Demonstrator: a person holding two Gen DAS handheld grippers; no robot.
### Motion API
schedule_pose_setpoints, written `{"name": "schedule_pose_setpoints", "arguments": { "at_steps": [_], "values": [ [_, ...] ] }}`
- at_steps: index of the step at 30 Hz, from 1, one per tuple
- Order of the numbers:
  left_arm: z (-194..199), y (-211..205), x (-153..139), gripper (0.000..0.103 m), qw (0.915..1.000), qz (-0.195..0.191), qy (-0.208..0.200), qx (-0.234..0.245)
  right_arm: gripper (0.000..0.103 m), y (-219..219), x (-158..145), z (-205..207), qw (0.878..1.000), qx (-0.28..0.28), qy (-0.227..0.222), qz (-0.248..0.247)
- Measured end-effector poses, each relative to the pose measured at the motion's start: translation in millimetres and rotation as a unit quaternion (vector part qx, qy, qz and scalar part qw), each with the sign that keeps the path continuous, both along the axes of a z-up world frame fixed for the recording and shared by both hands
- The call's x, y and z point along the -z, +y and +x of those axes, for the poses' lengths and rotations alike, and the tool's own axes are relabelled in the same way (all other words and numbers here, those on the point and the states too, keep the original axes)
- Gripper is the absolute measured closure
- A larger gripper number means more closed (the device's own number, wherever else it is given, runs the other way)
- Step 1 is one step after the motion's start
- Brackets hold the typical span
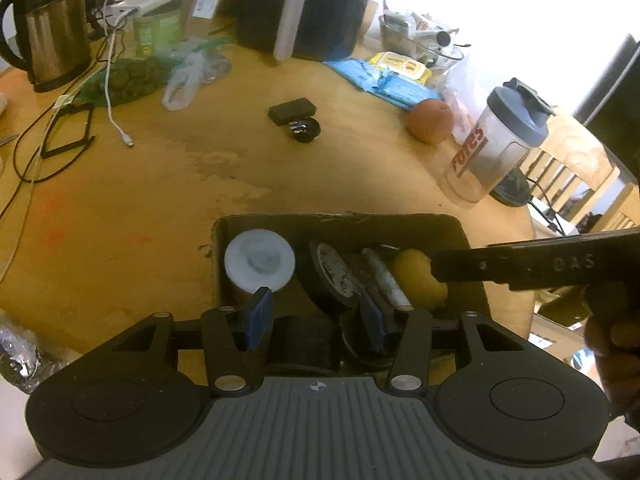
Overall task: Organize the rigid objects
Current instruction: 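Open both grippers to drop the case and stick into the box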
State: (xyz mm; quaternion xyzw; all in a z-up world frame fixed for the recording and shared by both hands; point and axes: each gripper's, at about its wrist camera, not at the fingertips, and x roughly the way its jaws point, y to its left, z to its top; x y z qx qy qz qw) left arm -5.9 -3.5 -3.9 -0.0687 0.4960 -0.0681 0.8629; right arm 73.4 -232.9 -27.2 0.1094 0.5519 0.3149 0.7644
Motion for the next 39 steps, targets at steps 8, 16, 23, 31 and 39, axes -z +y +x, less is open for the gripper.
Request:
{"name": "schedule_pose_setpoints", "arguments": {
  "at_steps": [8,16,23,31,39],
  "values": [
    [-4.5,4.7,0.2,0.055,0.9998,0.012,0.006,-0.013,0.0,15.1,2.6,-7.1,0.999,-0.025,-0.019,-0.043],
    [-4.9,6.0,0.3,0.055,0.9997,0.021,0.009,-0.014,0.0,23.1,3.6,-11.3,0.997,-0.042,-0.026,-0.062],
    [-1.8,8.8,1.2,0.055,0.9996,0.022,0.012,-0.014,0.0,25.5,5.4,-11.8,0.996,-0.041,-0.029,-0.072],
    [11.7,14.7,0.2,0.055,0.9995,0.027,0.011,-0.011,0.0,27.9,3.5,-0.9,0.996,-0.03,-0.032,-0.079],
    [33.1,23.7,-7.0,0.055,0.9992,0.037,0.003,-0.013,0.0,37.2,-6.2,21.0,0.995,-0.024,-0.048,-0.085]
  ]
}}
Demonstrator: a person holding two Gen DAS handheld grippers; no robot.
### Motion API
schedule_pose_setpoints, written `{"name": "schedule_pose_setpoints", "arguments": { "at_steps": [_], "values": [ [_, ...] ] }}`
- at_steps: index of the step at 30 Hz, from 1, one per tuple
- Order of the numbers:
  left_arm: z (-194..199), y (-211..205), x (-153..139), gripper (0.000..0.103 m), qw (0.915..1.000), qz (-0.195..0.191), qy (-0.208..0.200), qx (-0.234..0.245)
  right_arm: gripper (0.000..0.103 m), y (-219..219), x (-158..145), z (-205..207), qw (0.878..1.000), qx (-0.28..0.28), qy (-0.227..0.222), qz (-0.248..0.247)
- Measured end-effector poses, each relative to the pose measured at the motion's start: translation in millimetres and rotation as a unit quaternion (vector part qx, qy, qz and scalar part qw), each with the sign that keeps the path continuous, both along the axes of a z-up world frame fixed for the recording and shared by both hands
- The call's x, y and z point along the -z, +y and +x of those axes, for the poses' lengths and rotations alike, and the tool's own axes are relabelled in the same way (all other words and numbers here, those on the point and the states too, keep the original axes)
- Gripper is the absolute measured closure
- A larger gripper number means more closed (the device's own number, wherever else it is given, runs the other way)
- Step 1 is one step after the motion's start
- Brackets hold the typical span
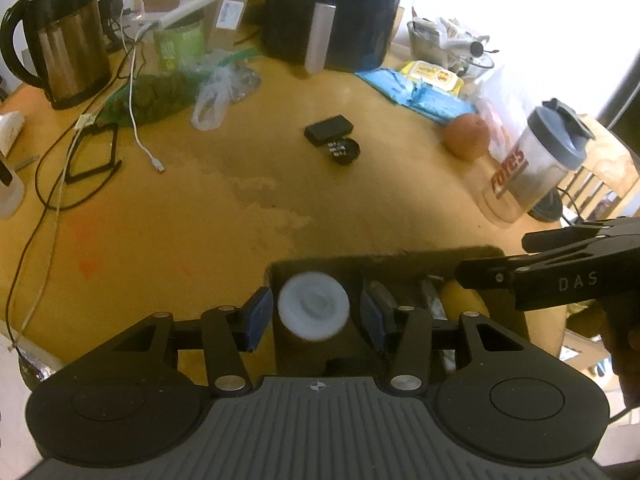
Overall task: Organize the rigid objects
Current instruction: 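Open both grippers to drop the case and stick into the box, then move the right gripper to the black round socket plug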
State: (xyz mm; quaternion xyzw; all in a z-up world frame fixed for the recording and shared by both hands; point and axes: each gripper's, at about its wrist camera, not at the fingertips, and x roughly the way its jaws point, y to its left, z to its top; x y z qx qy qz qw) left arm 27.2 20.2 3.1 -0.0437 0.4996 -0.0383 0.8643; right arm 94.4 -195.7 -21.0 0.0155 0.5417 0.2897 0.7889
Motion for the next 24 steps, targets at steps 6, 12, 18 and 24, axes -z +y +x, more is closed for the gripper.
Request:
{"name": "schedule_pose_setpoints", "arguments": {
  "at_steps": [6,12,18,24],
  "values": [
    [13.1,8.2,1.7,0.055,1.0,0.006,0.005,-0.003,0.0,7.4,0.6,16.6,1.0,0.009,-0.002,-0.004],
    [25.0,15.2,5.2,0.045,0.9999,0.006,0.011,-0.005,0.0,17.7,4.7,28.8,1.0,0.005,-0.004,-0.011],
    [35.4,17.2,7.0,0.033,0.9999,0.006,0.011,-0.003,0.0,27.3,9.8,42.8,1.0,0.006,-0.002,-0.018],
    [44.0,16.3,10.6,0.032,0.9998,0.01,0.016,0.004,0.0,36.3,15.2,55.5,1.0,0.0,-0.004,-0.01]
  ]
}}
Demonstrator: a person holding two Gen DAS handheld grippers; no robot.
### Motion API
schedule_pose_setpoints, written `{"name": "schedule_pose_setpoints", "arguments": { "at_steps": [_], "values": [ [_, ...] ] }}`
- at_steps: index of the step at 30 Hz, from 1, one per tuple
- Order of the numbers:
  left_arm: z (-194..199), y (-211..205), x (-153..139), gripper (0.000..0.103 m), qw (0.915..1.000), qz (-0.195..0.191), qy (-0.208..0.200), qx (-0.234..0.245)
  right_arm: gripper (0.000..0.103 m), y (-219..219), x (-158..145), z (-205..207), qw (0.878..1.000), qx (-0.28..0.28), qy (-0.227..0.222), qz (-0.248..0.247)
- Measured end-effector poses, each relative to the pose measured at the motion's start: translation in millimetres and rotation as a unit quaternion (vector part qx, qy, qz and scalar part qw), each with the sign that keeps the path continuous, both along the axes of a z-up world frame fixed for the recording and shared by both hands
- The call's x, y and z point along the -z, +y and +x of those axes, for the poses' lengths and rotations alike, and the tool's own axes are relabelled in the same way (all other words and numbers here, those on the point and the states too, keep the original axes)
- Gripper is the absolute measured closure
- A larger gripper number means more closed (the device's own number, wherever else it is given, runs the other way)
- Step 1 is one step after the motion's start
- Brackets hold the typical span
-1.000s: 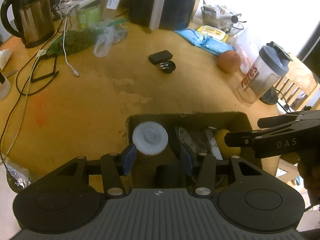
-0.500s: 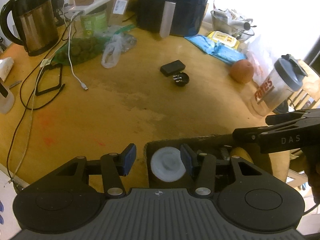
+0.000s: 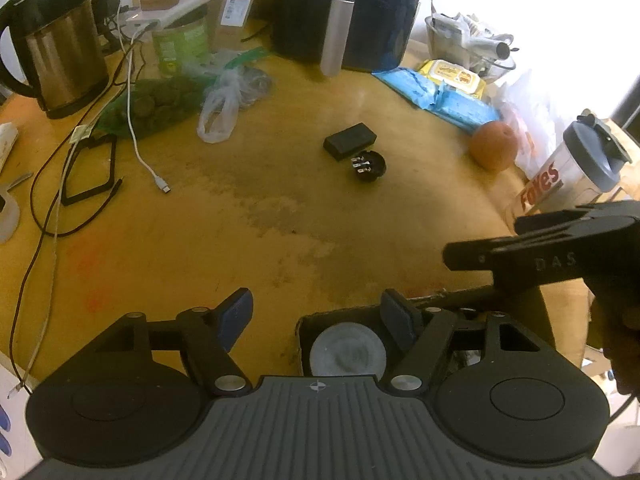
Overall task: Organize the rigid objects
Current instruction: 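Move the right gripper to the black round socket plug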
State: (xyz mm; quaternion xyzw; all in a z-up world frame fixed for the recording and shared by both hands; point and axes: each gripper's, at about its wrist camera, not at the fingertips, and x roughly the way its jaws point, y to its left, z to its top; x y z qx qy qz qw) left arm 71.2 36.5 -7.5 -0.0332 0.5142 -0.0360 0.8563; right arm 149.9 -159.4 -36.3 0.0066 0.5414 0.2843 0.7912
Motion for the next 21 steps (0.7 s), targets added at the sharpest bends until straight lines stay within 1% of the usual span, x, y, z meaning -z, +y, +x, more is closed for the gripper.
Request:
{"name": "schedule_pose_setpoints", "arguments": {
  "at_steps": [6,11,17,19,21],
  "values": [
    [4.1,-0.3,2.8,0.031,1.0,0.0,-0.001,0.0,0.0,13.5,5.6,15.3,1.0,-0.014,-0.009,0.006],
    [6.7,2.5,4.3,0.03,1.0,0.002,0.0,-0.003,0.0,23.0,12.2,31.9,1.0,-0.008,-0.02,0.014],
    [8.2,17.4,4.0,0.03,0.9997,0.001,-0.002,-0.023,0.0,38.8,18.4,51.6,0.999,-0.001,-0.037,0.017],
    [7.9,24.1,4.9,0.03,0.9994,0.0,0.0,-0.034,0.002,45.9,20.2,57.7,0.999,-0.002,-0.043,0.018],
    [7.2,30.0,5.9,0.03,0.9991,-0.002,0.003,-0.043,0.01,53.6,22.9,63.9,0.999,-0.005,-0.045,0.017]
  ]
}}
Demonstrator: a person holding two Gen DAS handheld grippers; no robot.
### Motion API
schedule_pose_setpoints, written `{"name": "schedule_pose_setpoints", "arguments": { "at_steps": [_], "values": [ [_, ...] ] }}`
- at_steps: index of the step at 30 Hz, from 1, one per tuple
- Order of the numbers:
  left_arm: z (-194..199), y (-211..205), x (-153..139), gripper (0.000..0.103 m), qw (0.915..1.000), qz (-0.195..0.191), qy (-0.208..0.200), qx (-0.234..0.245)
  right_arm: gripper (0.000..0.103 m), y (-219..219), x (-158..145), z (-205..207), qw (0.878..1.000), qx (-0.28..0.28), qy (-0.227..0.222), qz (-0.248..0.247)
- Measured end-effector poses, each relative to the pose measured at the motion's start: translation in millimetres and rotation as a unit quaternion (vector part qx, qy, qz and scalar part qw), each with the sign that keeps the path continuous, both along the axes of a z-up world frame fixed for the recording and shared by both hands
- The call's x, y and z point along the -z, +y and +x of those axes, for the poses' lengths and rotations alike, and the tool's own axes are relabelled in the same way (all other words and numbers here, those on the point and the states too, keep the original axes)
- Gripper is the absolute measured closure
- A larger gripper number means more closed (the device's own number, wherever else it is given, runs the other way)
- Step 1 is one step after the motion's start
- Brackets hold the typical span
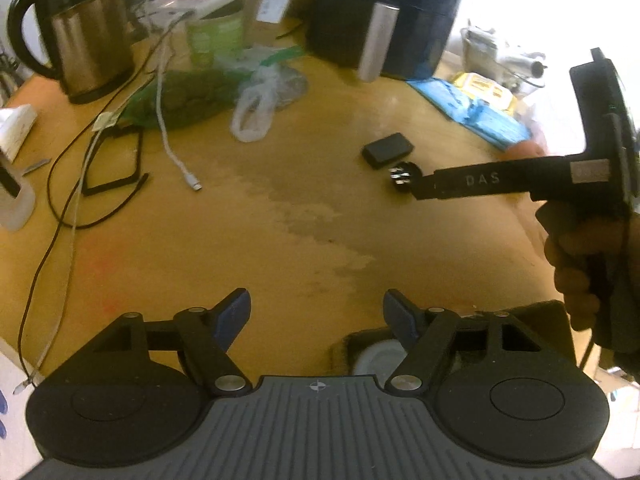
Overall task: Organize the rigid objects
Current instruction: 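Move the right gripper to the black round socket plug, then grasp the black round socket plug with the right gripper and lift it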
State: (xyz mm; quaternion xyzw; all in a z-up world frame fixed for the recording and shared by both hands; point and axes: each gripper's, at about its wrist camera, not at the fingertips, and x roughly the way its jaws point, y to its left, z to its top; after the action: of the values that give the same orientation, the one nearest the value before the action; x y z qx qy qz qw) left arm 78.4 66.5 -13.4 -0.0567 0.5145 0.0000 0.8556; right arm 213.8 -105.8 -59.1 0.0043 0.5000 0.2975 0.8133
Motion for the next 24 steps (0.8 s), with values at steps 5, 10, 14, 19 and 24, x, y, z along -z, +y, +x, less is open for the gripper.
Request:
{"name": "schedule_pose_setpoints", "arguments": {
  "at_steps": [5,10,14,19,24],
  "values": [
    [-2.7,14.4,2.5,0.03,0.9998,-0.006,0.007,-0.02,0.018,18.8,12.2,16.0,1.0,-0.002,0.003,-0.009],
    [-5.4,26.2,5.9,0.03,0.999,-0.013,0.018,-0.039,0.03,31.4,27.3,30.0,1.0,0.001,0.011,-0.022],
    [-7.2,32.6,7.3,0.03,0.9984,-0.016,0.022,-0.049,0.037,38.9,36.0,38.5,0.999,0.005,0.012,-0.029],
    [-7.6,38.8,7.8,0.03,0.9981,-0.018,0.025,-0.054,0.041,46.3,42.1,47.2,0.999,0.014,0.015,-0.031],
    [-3.8,41.6,10.0,0.03,0.9982,-0.018,0.028,-0.051,0.056,52.1,48.7,52.7,0.999,0.015,0.023,-0.041]
  ]
}}
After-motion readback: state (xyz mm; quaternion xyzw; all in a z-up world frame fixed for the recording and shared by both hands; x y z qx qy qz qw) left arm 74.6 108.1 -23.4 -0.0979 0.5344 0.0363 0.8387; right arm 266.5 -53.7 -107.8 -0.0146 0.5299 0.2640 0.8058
